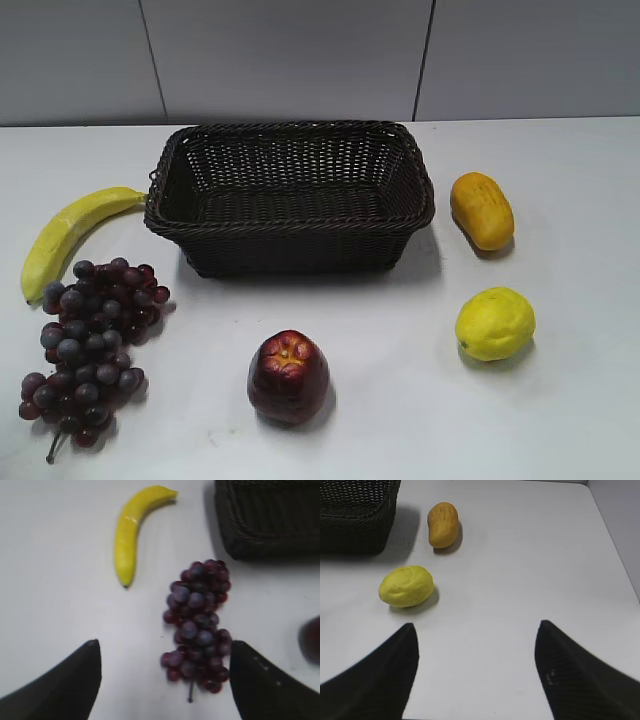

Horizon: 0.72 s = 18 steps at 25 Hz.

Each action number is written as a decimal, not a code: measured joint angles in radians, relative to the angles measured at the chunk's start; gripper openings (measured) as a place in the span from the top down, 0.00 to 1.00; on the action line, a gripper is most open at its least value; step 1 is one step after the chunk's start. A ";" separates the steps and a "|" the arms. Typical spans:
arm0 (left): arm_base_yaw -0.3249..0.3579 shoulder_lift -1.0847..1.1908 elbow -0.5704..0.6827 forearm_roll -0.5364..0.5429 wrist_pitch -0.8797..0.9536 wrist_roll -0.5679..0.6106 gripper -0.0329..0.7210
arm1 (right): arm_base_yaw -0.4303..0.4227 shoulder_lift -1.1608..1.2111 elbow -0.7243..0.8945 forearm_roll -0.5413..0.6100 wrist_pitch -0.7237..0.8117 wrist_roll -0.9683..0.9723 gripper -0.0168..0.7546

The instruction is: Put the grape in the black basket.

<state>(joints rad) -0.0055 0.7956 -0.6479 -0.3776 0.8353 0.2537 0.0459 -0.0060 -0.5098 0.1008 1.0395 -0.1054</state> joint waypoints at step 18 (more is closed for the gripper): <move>-0.248 0.746 -0.002 -0.084 -0.419 0.146 0.07 | 0.000 0.000 0.000 0.000 0.000 0.000 0.26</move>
<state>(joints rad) -0.2532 1.5418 -0.6502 -0.4620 0.4168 0.3996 0.0459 -0.0060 -0.5098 0.1008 1.0395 -0.1054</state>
